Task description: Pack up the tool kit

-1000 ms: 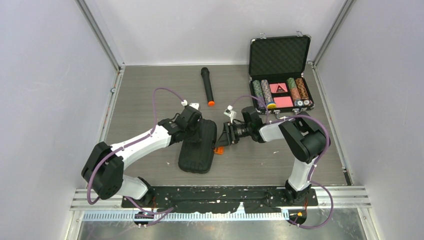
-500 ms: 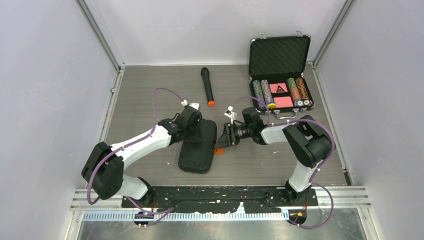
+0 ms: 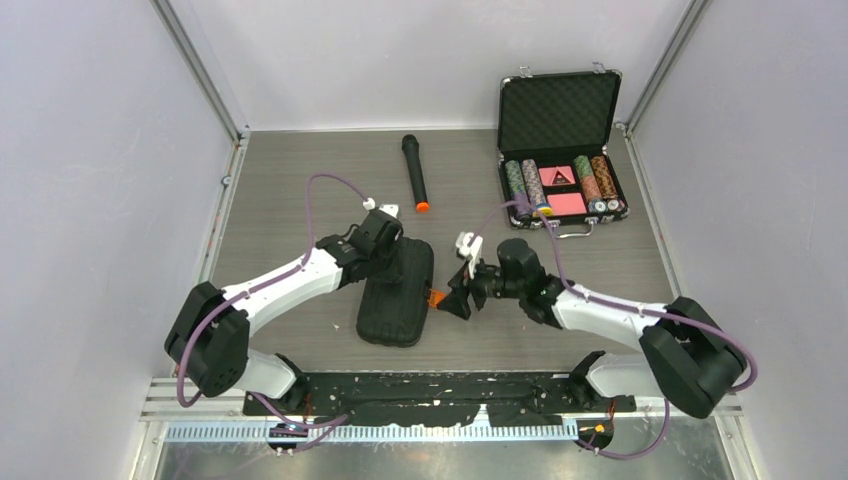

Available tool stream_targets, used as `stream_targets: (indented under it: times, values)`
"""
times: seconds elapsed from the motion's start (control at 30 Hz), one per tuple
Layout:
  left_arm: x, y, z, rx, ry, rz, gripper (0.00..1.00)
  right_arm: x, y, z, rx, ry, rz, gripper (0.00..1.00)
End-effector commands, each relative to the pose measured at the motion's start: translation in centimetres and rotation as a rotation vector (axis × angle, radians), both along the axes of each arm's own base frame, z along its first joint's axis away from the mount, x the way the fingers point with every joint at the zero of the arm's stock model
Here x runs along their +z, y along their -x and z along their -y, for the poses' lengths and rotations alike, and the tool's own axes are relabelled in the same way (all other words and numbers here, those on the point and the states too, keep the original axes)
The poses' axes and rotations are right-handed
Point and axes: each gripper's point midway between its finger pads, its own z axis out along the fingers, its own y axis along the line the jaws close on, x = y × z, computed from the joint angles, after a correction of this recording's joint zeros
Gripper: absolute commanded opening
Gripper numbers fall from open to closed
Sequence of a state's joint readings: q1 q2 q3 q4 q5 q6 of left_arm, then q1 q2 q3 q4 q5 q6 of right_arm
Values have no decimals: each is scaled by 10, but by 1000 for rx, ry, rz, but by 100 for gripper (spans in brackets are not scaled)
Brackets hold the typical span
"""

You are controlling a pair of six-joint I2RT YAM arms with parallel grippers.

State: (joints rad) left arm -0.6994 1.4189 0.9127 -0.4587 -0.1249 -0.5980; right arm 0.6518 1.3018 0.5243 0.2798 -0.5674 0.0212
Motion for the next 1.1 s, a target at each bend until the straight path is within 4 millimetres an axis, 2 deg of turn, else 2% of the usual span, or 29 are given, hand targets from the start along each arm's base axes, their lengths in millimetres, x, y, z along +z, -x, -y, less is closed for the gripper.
stream_targets:
  times: [0.0, 0.2, 0.23, 0.27, 0.3, 0.33, 0.53, 0.57, 0.87, 1.07]
  values:
    - [-34, 14, -38, 8, -165, -105, 27, -6, -10, 8, -21, 40, 311, 70]
    - [-28, 14, -30, -21, -127, -100, 27, -28, -6, 13, -15, 92, 411, 73]
    - [-27, 14, -30, -22, -122, -100, 27, -25, -7, 10, -10, 75, 433, 73]
    - [-26, 14, -29, -24, -118, -99, 27, -35, -5, 12, 0, 92, 432, 73]
    - [-25, 15, -29, -24, -115, -97, 27, -31, -7, 9, -4, 76, 456, 73]
    - [-23, 15, -29, -25, -111, -93, 27, -40, -7, 10, -1, 95, 451, 73]
    - [-20, 15, -26, -30, -91, -92, 27, -51, -16, -2, 44, 131, 468, 75]
    - [-20, 16, -26, -31, -89, -94, 27, -57, -15, -2, 54, 145, 455, 75]
    - [-19, 18, -24, -32, -71, -93, 27, -67, -18, -16, 126, 163, 439, 74]
    - [-19, 19, -26, -34, -78, -91, 27, -71, -10, -21, 198, 165, 421, 71]
